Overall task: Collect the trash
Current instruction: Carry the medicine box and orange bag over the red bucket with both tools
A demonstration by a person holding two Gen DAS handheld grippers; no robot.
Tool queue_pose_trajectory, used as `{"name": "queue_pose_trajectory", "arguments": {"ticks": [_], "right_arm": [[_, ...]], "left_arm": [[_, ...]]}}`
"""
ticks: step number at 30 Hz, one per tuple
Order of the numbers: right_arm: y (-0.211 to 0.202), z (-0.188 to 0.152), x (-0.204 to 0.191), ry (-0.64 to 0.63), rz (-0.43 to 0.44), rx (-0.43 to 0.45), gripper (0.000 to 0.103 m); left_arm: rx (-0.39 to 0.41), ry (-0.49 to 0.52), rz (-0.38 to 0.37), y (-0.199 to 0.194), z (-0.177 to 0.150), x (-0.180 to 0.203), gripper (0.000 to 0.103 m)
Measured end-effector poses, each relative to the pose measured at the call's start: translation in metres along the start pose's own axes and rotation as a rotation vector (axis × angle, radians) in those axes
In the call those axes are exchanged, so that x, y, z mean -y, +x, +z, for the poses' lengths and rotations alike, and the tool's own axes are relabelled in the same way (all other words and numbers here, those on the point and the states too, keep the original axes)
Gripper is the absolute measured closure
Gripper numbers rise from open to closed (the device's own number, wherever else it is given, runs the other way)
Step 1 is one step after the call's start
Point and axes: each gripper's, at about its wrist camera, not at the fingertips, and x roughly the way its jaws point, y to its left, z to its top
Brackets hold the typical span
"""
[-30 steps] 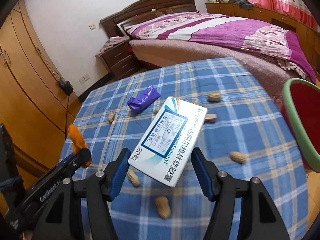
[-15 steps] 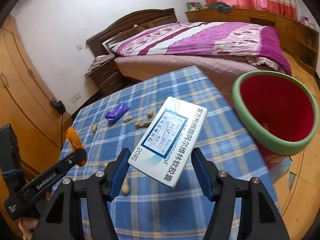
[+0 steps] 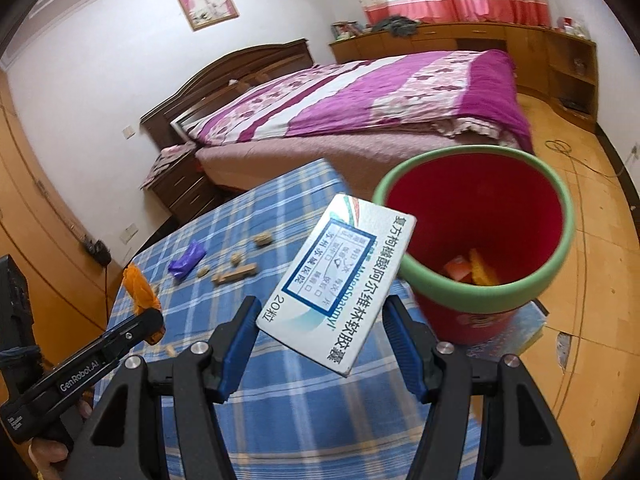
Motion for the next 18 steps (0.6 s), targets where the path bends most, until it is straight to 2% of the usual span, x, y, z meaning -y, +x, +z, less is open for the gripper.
{"name": "queue_pose_trajectory", "arguments": {"ticks": [18], "right_arm": [[-0.011, 0.027, 0.086, 0.094, -0.083, 0.059, 0.037]], "left_arm": [[-0.049, 0.167, -0.059, 0.048, 0.024, 0.095, 0.071]]}}
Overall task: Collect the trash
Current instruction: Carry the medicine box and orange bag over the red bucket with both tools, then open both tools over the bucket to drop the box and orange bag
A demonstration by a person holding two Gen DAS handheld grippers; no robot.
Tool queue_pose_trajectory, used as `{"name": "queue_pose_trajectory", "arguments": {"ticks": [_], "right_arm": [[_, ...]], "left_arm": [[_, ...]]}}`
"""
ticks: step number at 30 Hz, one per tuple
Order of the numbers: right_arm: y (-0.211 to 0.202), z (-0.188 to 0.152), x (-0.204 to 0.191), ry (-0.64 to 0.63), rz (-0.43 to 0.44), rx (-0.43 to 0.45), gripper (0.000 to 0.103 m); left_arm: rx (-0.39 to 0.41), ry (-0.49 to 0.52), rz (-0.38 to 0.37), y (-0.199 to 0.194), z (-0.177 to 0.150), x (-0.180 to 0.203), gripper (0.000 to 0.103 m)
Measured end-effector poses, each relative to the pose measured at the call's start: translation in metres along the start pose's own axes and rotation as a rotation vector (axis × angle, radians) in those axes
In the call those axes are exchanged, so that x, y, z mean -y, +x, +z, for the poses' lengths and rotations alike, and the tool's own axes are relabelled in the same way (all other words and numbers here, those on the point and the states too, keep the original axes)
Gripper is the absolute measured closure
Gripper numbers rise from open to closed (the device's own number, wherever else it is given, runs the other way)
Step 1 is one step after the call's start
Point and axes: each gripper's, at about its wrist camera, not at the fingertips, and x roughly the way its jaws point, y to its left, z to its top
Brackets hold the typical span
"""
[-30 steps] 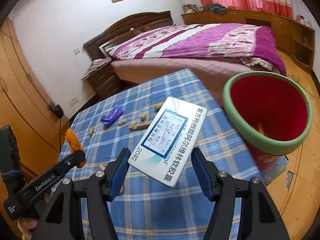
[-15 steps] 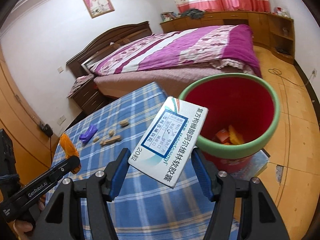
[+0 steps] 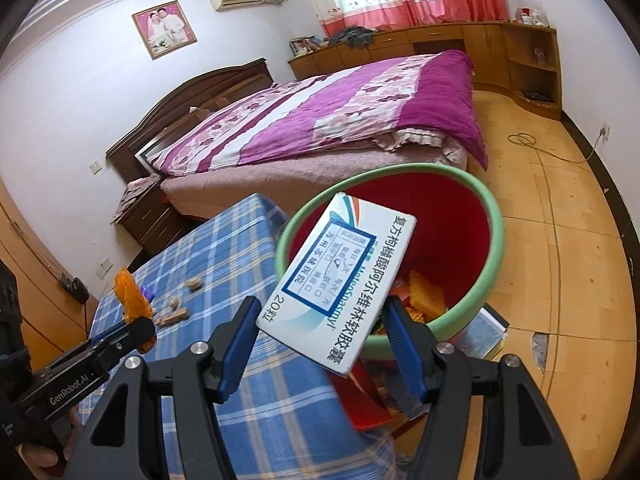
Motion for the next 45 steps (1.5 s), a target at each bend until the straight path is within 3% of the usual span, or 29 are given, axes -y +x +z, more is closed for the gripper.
{"name": "queue_pose_trajectory", "arguments": {"ticks": [13, 23, 27, 32, 37, 45], "right_arm": [[0.023, 0.018, 0.049, 0.062, -0.028, -0.015, 0.037], [0.043, 0.023, 0.074, 0.094, -0.026, -0.034, 0.036], [0.044, 0.023, 0.077, 0.096, -0.018, -0.026, 0.036], [0.041, 0.024, 0.082, 0.121, -0.011, -0.009, 0.036], [0.036, 0.024, 0.085, 0.135, -0.011, 0.002, 0.036], [0.027, 0.023, 0.082, 0.138, -0.006, 0.013, 0.036]], "left_arm": [[-0.051, 0.092, -0.060, 0.066, 0.023, 0.057, 0.071], [-0.118, 0.119, -0.077, 0.116, 0.030, 0.077, 0.070], [-0.132, 0.124, -0.099, 0.122, 0.029, 0.079, 0.070], [-0.117, 0.149, -0.071, 0.124, 0.031, 0.083, 0.066], [-0.101, 0.130, -0.088, 0.120, 0.033, 0.083, 0.053], [-0.064, 0.138, -0.104, 0.102, 0.035, 0.083, 0.053]]}}
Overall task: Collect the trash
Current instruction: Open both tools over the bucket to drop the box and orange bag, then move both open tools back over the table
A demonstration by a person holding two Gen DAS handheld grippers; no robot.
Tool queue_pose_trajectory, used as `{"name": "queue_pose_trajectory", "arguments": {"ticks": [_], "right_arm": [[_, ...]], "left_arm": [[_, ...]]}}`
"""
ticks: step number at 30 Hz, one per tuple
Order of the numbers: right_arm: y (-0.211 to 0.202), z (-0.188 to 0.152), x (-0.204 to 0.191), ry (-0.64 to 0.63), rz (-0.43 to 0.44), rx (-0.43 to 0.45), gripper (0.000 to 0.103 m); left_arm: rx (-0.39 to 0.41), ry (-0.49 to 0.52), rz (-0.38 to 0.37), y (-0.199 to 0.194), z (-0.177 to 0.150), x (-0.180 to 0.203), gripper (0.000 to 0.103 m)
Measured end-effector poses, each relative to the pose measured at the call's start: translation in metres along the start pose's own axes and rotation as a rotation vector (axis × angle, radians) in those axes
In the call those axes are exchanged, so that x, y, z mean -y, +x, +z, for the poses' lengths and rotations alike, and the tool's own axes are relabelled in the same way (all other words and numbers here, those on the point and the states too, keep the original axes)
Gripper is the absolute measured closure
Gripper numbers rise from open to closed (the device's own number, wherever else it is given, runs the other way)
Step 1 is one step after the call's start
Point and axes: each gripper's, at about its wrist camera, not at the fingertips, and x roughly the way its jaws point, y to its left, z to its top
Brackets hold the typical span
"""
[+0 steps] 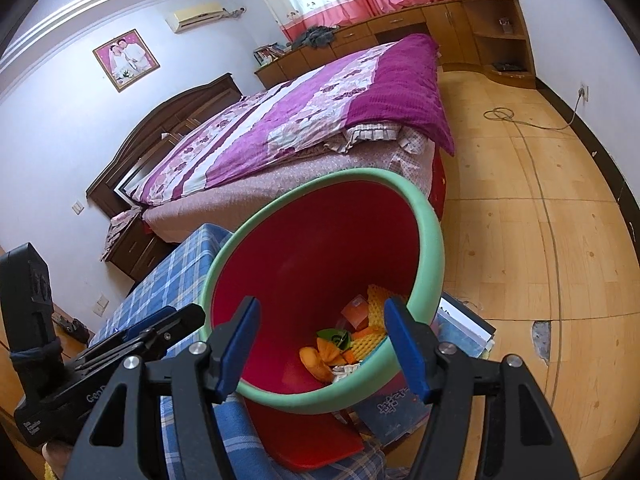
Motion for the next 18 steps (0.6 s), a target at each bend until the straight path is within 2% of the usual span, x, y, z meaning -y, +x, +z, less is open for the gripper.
{"name": "queue_pose_trajectory", "arguments": {"ticks": [8, 18], "right_arm": [[-0.012, -0.006, -0.021, -0.037, 0.029, 0.005, 0.036], [-0.018, -0.018, -0.071, -0.094, 0.082, 0.000, 0.034]], "left_arm": [[0.033, -0.042, 0.023, -0.032, -0.007, -0.018, 0.052], [0.088, -0.126, 0.105, -0.083, -0.025, -0.069, 0.052]]}}
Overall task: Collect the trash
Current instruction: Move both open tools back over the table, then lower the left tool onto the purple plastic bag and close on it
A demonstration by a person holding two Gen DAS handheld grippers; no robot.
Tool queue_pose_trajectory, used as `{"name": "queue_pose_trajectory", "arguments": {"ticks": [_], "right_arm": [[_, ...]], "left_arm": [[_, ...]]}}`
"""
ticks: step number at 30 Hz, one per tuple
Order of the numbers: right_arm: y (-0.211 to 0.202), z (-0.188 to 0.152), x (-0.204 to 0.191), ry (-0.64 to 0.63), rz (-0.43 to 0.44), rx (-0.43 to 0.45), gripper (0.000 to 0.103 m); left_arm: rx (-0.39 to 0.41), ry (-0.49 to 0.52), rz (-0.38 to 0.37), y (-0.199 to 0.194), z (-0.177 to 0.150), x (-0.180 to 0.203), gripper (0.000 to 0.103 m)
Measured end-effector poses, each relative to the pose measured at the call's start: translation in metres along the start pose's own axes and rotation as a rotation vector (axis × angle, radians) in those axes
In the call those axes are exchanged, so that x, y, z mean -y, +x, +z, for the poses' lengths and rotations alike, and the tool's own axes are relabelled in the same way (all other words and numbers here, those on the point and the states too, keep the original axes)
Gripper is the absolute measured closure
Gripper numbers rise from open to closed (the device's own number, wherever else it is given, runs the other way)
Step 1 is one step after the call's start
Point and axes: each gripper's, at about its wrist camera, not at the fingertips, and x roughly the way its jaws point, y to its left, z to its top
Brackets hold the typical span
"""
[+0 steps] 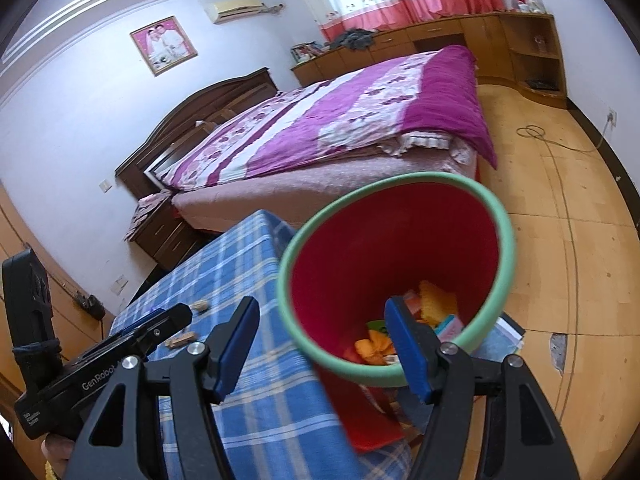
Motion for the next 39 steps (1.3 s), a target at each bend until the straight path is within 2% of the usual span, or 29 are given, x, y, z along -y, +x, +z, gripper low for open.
{"name": "queue_pose_trajectory", "arguments": {"ticks": [10, 22, 30, 39], "right_arm": [[0.011, -0.007, -0.061, -0.064, 0.055, -0.019, 0.034], [0.038, -0.010, -0.135, -0.164, 0.113, -0.052, 0.034], [0.067, -0.009, -0.163, -0.182, 0.133, -0.083, 0.034], [0.106, -0.013, -0.184, -0.207, 0.129, -0.123, 0.034]], "left_arm": [[0.038, -0.071, 0.070, -0.039, -0.001, -0.061, 0.052], [0.062, -0.115, 0.205, -0.064, 0.002, -0.128, 0.052], [0.035, -0.156, 0.286, -0.052, 0.004, -0.176, 0.052], [-0.018, -0.184, 0.309, -0.016, 0.000, -0.212, 0.052]]}}
